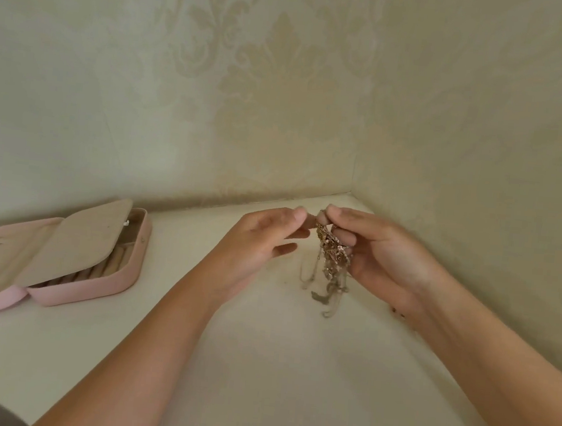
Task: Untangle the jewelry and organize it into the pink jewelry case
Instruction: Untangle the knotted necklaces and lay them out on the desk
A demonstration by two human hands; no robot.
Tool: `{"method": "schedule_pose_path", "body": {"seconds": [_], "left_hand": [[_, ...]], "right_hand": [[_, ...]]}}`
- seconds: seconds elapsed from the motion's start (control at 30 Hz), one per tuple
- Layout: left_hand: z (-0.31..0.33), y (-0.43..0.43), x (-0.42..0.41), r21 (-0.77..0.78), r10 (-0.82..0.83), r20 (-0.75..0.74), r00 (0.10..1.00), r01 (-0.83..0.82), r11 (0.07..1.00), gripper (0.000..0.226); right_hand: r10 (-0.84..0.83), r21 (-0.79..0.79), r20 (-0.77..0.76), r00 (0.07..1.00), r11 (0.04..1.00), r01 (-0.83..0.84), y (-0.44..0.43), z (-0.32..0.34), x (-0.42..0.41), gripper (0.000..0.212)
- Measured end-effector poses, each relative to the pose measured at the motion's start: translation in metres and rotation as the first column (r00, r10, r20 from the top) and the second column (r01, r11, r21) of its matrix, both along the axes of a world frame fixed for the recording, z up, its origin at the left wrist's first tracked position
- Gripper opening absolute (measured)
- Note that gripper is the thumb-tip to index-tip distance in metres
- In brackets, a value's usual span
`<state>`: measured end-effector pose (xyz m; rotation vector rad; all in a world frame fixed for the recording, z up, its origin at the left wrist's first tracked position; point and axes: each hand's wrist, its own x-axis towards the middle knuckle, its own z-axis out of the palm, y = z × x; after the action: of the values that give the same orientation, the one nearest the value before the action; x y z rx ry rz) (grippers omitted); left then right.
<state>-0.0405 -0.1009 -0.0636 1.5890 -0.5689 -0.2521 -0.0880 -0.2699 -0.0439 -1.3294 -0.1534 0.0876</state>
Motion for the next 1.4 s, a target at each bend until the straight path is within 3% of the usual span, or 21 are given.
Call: {"method": "schedule_pose_path", "body": {"seconds": [0.17, 0.33, 0.47, 0.6, 0.83, 1.0, 1.13, 1.3, 1.4], "left_hand": [[0.001, -0.004, -0.004, -0.025, -0.078, -0.022, 0.997, 0.078, 0.997, 0.022], [0.006, -0.006, -0.008, -0.184, -0.126, -0.120, 0.985, 0.103, 0.978, 0.008], [0.003, -0.007, -0.007, -0.120, -0.171, -0.119, 0.978, 0.157, 0.980, 0.012], [0.001, -0.007, -0.006, -0.145, -0.143, -0.128, 0.981, 0.125, 0.982, 0.006], [0.006, -0.007, -0.010, -0.054, -0.102, -0.059, 0.993, 0.099, 0.994, 0.019], [0.006, -0.008, -0.012, -0.007, -0.036, 0.005, 0.999, 0.036, 0.999, 0.013], [0.006, -0.008, -0.010, 0.061, 0.154, 0.134, 0.979, -0.164, 0.985, 0.010], [0.005, -0.012, -0.013, 0.206, 0.223, 0.350, 0.910, -0.306, 0.929, 0.006], [0.004, -0.010, -0.010, 0.187, 0.210, 0.291, 0.933, -0.271, 0.944, 0.006]], "right_hand": [[0.042, -0.075, 0.045, 0.998, 0.996, -0.038, -0.005, 0.003, -0.003, 0.011], [0.020, 0.129, -0.068, 0.998, 0.992, -0.012, -0.005, 0.002, 0.001, 0.012], [0.036, 0.154, -0.092, 0.995, 0.988, -0.022, 0.002, 0.002, -0.002, 0.014], [0.060, 0.070, -0.040, 0.997, 0.996, -0.057, -0.004, 0.003, -0.002, 0.014], [0.035, 0.168, -0.012, 0.999, 0.985, -0.033, 0.005, -0.003, 0.002, 0.015], [0.041, 0.057, 0.010, 0.999, 0.998, -0.041, 0.002, -0.002, 0.000, 0.019], [0.077, -0.048, 0.030, 0.997, 0.996, -0.076, -0.004, 0.002, -0.004, 0.026], [0.082, -0.185, -0.056, 0.995, 0.979, -0.091, -0.003, 0.007, -0.007, 0.026], [0.160, -0.201, -0.073, 0.984, 0.964, -0.172, 0.000, 0.006, -0.009, 0.031]]}}
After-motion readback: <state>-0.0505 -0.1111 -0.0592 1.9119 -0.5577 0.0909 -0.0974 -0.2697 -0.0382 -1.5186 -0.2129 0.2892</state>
